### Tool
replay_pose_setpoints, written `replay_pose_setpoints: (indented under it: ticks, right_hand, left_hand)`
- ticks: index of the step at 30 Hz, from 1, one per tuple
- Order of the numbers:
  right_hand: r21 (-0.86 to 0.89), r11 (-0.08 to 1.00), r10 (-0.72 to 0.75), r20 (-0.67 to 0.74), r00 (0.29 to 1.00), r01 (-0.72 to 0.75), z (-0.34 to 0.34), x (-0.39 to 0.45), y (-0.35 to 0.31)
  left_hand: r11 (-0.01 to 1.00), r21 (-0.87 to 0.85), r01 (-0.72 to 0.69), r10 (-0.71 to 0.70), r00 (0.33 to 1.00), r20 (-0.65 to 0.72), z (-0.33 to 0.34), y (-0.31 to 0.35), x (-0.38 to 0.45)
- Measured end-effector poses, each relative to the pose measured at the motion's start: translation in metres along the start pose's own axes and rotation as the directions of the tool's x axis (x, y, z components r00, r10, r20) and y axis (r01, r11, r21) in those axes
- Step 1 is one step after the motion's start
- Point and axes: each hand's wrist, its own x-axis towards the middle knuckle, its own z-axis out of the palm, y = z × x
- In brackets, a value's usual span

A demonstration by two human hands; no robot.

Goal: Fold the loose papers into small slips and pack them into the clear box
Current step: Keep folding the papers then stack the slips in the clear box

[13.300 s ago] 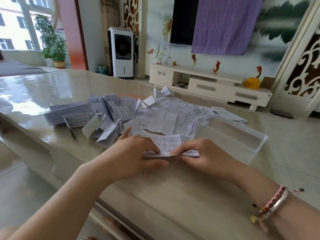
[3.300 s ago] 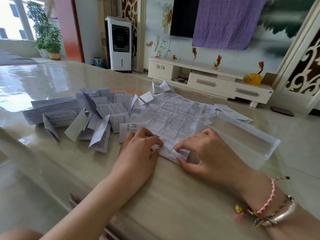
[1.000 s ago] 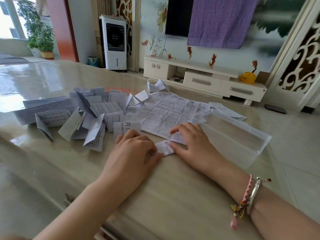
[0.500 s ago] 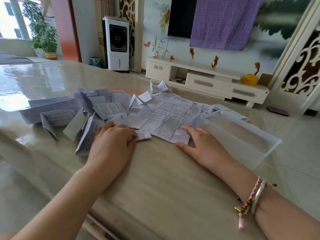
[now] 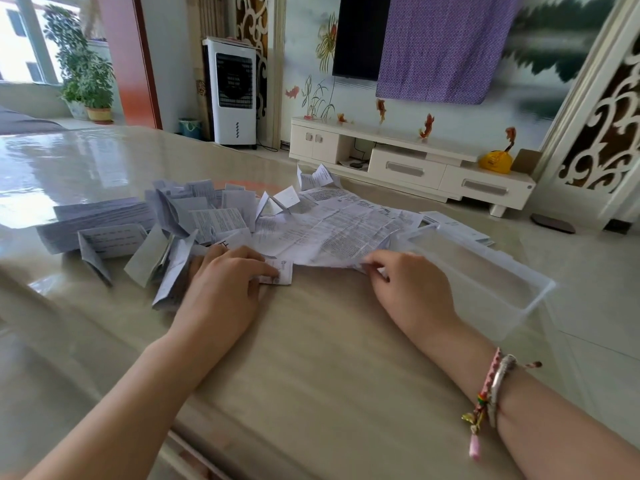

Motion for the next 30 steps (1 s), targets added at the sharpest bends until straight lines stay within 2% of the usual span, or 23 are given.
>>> replay_pose_setpoints:
  ticks: [3,6,9,13,14,17,20,22,23,26,29,30]
  right_hand:
    - [0.24,0.969,0.08,-0.07,0.994,-0.061,0.003,0.003,0.006]
    - [0.521,0.847,0.15,-0.045,0.988,-0.105,0.003,0.004,0.008]
    - [0.609,0.79,0.124,-0.045,0.991,-0.071,-0.001,0.001,0.002]
    - [0.819,0.572,0.131,-0.053,0.99,-0.032,-0.014,-0.005,-0.003]
    - [0.833,0.553,0.124,-0.064,0.99,-0.016,-0.017,-0.006,-0.001]
    - [0.799,0.6,0.093,-0.035,0.995,-0.028,-0.025,-0.012,0.009]
    - [0.779,0.624,0.089,0.01,0.996,-0.064,-0.03,-0.015,0.01]
    - [0.782,0.619,0.101,0.02,0.995,-0.079,-0.033,-0.017,0.009]
    - [0.785,0.614,0.104,0.028,0.994,-0.087,-0.033,-0.017,0.01]
    - [0.786,0.61,0.079,0.072,0.994,-0.105,-0.031,-0.017,0.012]
    - [0.761,0.638,0.055,0.109,0.992,-0.119,-0.031,-0.017,0.015]
    - [0.744,0.656,0.047,0.123,0.991,-0.124,-0.032,-0.016,0.016]
  left_hand:
    - [1.0,0.007,-0.005,0.005,1.0,0.001,0.0,-0.002,0.001]
    - [1.0,0.017,-0.001,0.001,1.0,-0.006,0.001,-0.002,0.002]
    - [0.999,0.044,-0.012,0.013,1.0,-0.024,0.003,-0.002,0.002]
    - [0.999,0.045,-0.01,0.011,1.0,-0.026,0.004,-0.005,0.006]
    - [0.999,0.035,0.001,0.0,1.0,-0.014,0.003,-0.005,0.007]
    - [0.998,-0.037,0.056,-0.058,0.998,-0.036,-0.001,0.0,0.001]
    - [0.96,-0.273,0.054,-0.067,0.997,-0.037,-0.005,0.009,-0.005]
    - [0.88,-0.432,0.196,-0.196,0.98,0.043,-0.012,0.013,0.001]
    - [0.851,-0.477,0.221,-0.219,0.974,0.061,-0.012,0.011,0.003]
    - [0.926,-0.373,0.049,-0.034,0.998,0.048,-0.011,0.015,-0.008]
    - [0.876,-0.482,0.026,-0.052,0.998,-0.042,-0.008,0.013,-0.007]
    - [0.916,-0.4,0.006,-0.018,0.999,-0.027,-0.01,0.013,-0.009]
